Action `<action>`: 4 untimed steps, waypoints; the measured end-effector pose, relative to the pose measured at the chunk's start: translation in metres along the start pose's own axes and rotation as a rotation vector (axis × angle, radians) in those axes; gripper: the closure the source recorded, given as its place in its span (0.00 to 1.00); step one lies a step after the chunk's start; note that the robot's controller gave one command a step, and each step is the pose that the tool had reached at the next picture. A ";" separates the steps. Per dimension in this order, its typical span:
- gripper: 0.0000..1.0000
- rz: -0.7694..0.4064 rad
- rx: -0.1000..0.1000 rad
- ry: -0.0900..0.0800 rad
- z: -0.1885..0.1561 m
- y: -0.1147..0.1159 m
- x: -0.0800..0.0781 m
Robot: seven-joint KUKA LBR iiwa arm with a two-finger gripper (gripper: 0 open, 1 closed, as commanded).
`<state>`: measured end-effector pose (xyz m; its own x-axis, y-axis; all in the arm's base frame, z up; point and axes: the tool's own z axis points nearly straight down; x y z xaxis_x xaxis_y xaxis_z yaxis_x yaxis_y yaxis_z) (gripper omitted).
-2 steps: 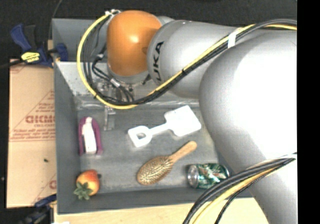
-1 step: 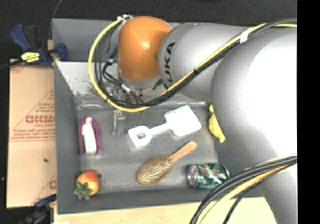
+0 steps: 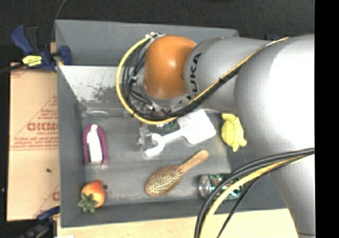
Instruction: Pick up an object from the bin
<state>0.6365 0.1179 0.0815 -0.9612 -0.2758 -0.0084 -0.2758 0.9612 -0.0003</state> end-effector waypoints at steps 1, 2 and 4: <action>0.00 0.056 -0.002 -0.003 0.009 -0.011 0.005; 0.00 -0.291 0.000 -0.003 0.009 -0.004 0.041; 0.00 -0.288 -0.001 -0.004 -0.001 -0.067 0.053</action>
Offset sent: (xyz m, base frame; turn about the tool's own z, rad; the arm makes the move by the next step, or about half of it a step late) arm -0.0511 -0.0169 -0.0115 -0.3386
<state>0.6038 0.0389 0.0822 -0.8434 -0.5372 -0.0122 -0.5372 0.8434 -0.0025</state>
